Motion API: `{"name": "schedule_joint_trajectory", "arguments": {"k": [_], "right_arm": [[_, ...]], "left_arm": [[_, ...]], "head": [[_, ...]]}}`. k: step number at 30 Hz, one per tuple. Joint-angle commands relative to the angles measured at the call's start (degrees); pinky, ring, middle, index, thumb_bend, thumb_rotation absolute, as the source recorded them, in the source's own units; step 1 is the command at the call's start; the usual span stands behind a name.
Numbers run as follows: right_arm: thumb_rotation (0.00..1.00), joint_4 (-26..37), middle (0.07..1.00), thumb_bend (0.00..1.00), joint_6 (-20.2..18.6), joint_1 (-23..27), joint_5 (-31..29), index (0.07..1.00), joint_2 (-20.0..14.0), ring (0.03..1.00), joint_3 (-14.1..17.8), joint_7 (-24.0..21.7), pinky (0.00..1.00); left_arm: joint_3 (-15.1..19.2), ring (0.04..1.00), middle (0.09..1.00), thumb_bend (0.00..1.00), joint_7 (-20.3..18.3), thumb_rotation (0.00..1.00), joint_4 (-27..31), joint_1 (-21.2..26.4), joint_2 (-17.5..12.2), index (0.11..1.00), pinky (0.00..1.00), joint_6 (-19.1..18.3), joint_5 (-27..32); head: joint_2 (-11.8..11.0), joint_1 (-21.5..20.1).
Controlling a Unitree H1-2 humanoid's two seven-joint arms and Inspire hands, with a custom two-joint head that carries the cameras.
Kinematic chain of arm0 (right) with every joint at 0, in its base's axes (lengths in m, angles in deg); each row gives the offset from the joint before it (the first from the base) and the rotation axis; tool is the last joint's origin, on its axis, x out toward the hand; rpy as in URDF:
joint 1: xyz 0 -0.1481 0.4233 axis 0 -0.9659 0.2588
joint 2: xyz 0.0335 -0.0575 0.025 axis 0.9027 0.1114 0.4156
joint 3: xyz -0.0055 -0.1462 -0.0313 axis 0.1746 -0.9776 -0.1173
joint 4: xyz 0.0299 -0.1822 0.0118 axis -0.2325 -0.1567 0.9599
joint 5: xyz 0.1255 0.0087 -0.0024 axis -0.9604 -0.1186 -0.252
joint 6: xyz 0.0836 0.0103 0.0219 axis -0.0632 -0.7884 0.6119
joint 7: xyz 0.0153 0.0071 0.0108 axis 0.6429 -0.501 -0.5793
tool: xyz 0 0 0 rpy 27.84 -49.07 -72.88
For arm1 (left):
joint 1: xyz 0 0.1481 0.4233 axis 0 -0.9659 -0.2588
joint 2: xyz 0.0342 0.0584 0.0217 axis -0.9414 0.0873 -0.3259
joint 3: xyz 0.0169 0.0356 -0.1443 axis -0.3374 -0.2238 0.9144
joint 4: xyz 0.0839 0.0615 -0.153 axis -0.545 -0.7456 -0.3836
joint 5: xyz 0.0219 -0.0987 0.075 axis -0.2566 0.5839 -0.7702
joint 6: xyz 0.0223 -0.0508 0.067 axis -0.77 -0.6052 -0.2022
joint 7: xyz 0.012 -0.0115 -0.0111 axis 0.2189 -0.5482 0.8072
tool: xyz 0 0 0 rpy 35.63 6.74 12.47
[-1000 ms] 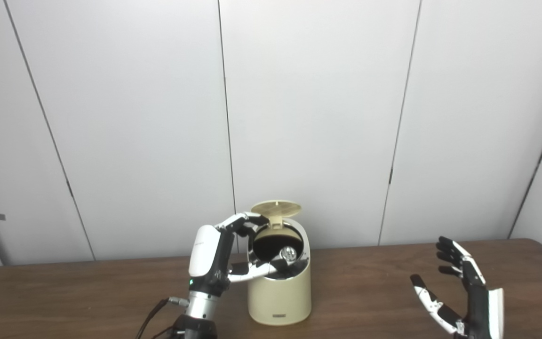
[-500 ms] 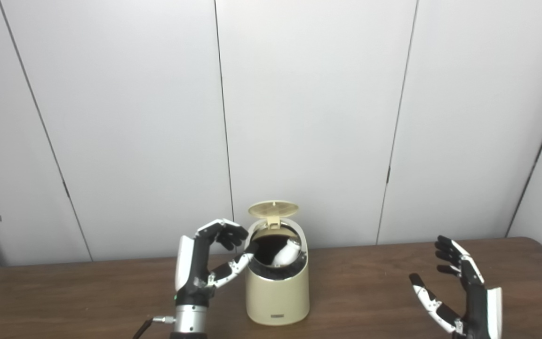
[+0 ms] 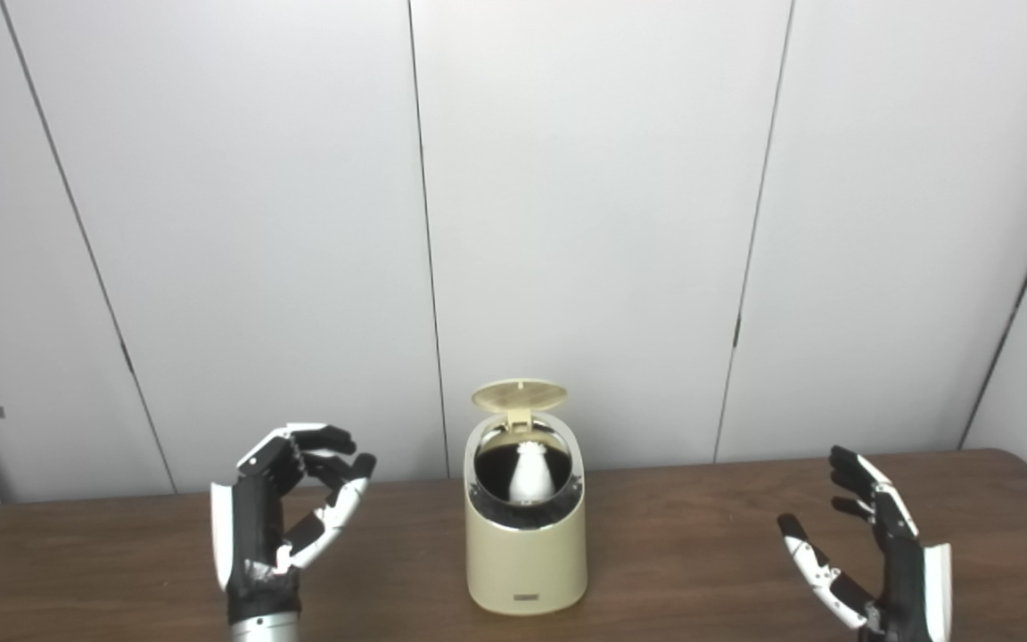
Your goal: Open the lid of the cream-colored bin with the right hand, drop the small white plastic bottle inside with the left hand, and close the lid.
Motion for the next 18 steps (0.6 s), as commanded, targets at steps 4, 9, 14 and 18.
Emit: {"name": "schedule_joint_trajectory", "arguments": {"k": [4,9,14,18], "right_arm": [[0.23,-0.23,0.785,0.25,3.12,-0.48,3.50,0.767,-0.37,0.771,-2.54,-0.77,0.68],[0.65,0.18,0.790,0.34,4.09,2.68,10.22,0.759,-4.68,0.771,-5.70,0.11,0.67],[0.83,3.06,0.808,0.48,2.87,7.02,13.78,0.763,-7.24,0.778,-7.70,-2.49,0.67],[0.97,11.48,0.816,0.60,-5.01,10.97,16.81,0.795,-8.48,0.812,-9.48,-12.28,0.72]], "left_arm": [[4.29,0.653,0.676,0.39,-8.93,0.26,0.75,-1.52,0.29,0.602,0.56,1.12,3.52],[7.72,0.690,0.711,0.29,-13.19,0.67,0.10,-2.08,2.07,0.708,0.59,1.12,2.99],[9.57,0.690,0.704,0.29,-14.79,0.61,-0.21,-2.17,3.50,0.696,0.59,1.12,2.18],[10.02,0.688,0.699,0.28,-14.59,0.60,-0.56,-2.05,4.12,0.690,0.59,1.11,0.75]], "head": [[0.07,0.12],[0.48,-0.15],[0.59,-0.12],[0.58,0.25]]}}
